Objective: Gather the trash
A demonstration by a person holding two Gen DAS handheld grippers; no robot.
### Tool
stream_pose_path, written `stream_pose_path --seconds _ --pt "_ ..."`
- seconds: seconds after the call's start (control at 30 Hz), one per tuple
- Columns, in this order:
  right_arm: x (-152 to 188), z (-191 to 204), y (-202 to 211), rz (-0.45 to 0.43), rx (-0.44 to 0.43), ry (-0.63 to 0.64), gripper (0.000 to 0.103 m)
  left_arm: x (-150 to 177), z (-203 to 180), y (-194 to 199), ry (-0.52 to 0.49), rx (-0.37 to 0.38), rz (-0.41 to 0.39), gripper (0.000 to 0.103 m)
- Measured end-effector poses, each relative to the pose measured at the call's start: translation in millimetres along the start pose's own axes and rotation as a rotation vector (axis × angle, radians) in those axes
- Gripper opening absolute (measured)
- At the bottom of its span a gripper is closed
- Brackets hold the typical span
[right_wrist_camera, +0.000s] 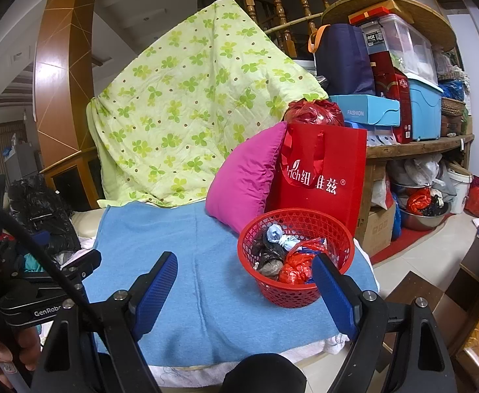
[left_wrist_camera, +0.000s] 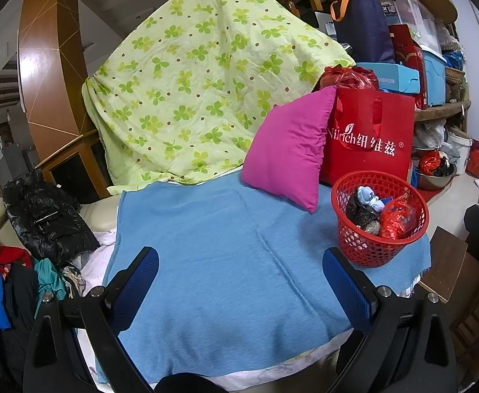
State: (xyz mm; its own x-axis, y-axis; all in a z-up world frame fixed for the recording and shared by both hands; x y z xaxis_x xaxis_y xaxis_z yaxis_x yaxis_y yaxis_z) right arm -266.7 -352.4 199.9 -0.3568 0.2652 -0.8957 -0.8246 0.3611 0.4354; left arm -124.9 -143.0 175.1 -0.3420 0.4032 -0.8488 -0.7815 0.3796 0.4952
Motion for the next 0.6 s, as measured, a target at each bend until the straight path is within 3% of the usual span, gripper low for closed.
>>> stream_pose_path --seconds 0.6 --pt "-0.4 1.6 -1.8 0.004 0.003 -0.001 0.087 6.3 3.9 -3.6 0.006 0.002 0.011 0.1"
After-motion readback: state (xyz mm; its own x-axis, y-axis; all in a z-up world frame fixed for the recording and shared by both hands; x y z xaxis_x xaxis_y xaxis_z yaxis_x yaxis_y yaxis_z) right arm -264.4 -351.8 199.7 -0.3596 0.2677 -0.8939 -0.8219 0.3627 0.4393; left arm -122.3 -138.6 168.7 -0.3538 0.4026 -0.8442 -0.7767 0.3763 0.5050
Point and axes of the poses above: each gripper's, at about its wrist camera, not at the fingertips, and y roughly against the way its jaws point, z to its left, x to its underside, the point moved 7 cm from there along -y, roughly the way its jaws point, and after that the axes turned 3 degrees about x, right-handed, at the moved point
